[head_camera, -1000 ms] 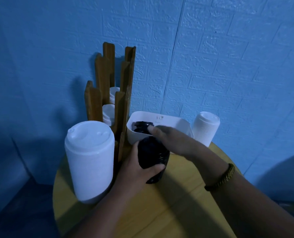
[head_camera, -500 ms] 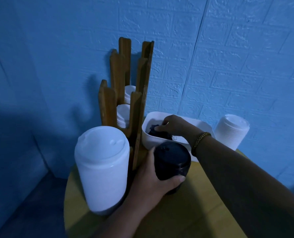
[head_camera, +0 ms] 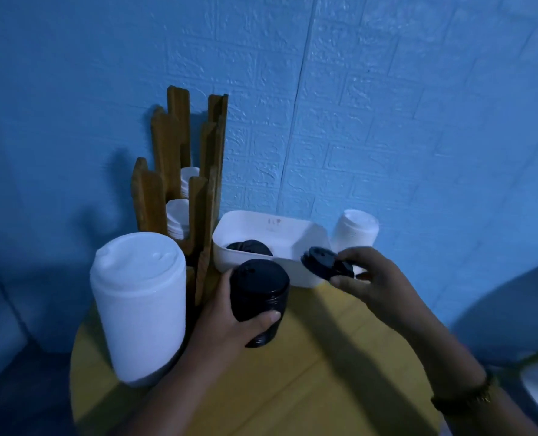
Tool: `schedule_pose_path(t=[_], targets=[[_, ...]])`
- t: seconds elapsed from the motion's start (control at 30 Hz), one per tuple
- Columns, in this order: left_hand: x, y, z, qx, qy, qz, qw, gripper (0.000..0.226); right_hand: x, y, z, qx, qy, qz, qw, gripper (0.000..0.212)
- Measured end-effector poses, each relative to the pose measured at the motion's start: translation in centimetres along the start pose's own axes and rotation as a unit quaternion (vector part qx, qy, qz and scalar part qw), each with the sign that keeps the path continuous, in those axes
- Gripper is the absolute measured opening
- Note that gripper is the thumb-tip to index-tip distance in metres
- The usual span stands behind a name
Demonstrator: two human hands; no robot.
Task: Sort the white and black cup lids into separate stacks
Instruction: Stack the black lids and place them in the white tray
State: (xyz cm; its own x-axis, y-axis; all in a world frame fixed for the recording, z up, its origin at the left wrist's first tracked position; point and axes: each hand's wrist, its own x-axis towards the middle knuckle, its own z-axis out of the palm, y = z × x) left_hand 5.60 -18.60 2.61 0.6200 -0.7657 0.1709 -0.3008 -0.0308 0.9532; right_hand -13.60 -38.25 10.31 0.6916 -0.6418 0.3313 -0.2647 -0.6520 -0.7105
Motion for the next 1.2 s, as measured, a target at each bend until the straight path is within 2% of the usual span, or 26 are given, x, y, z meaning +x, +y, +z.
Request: schedule_pose_path(t=[0.1, 0.17, 0.23, 0.27, 0.3, 0.4, 0.5, 0.57, 0.63, 0.7, 0.8, 0.97, 1.07, 1.2], targets=[[-0.4, 0.4, 0.3, -0.006, 0.002, 0.008, 1.0, 0.1, -4.7, 2.3, 0.6, -0.05, -0.084, 0.023, 0.995, 0.042], [-0.7, 0.7, 0.3, -0.009, 0.002, 0.011, 1.0, 0.099, -5.9, 2.3, 2.0, -0.087, -0.151, 0.035, 0.984, 0.056], [-0.9, 0.8, 0.3, -0.013, 0.0, 0.014, 1.0, 0.097, -5.9, 1.9, 3.5, -0.115, -0.155, 0.053, 0.98, 0.086], [-1.0, 0.8, 0.3, -0.013, -0.002, 0.014, 1.0, 0.097, -5.6, 1.7, 4.3, -0.132, -0.137, 0.064, 0.98, 0.097], [-1.0, 0.8, 0.2, -0.012, -0.004, 0.013, 1.0, 0.097, -5.3, 1.6, 4.9, -0.157, -0.124, 0.068, 0.977, 0.099], [-1.1, 0.8, 0.1, -0.013, -0.01, 0.018, 1.0, 0.108, -4.2, 0.4, 5.4, -0.21, -0.113, 0.068, 0.969, 0.082], [-0.9, 0.9, 0.1, -0.02, -0.007, 0.016, 1.0, 0.121, -3.2, -1.7, 3.3, -0.125, -0.042, 0.033, 0.991, 0.073], [-0.6, 1.0, 0.4, -0.022, -0.01, 0.012, 1.0, 0.105, -2.5, -4.1, 2.7, -0.04, -0.035, -0.014, 0.998, 0.067], [-0.4, 1.1, 0.7, -0.022, -0.025, 0.008, 0.999, 0.088, -1.5, -6.4, 3.5, -0.013, -0.09, -0.059, 0.994, 0.063], [-0.2, 1.2, 0.9, -0.015, -0.032, 0.015, 0.999, 0.085, -0.2, -7.6, 4.9, -0.062, -0.16, -0.098, 0.98, 0.063], [0.0, 0.9, 0.7, 0.0, -0.039, 0.028, 0.999, 0.095, 1.2, -8.3, 6.3, -0.124, -0.227, -0.139, 0.956, 0.062], [0.1, 1.1, 0.6, 0.02, -0.046, 0.005, 0.999, 0.121, 2.6, -8.3, 6.2, -0.087, -0.274, -0.124, 0.95, 0.042], [0.2, 0.7, 0.7, 0.039, -0.036, 0.003, 0.999, 0.106, 2.0, -8.1, 7.3, -0.109, -0.232, -0.137, 0.957, 0.044], [0.0, 0.7, 0.8, 0.069, -0.014, 0.006, 0.997, 0.112, -0.2, -7.9, 10.1, -0.132, -0.069, -0.09, 0.985, 0.048]])
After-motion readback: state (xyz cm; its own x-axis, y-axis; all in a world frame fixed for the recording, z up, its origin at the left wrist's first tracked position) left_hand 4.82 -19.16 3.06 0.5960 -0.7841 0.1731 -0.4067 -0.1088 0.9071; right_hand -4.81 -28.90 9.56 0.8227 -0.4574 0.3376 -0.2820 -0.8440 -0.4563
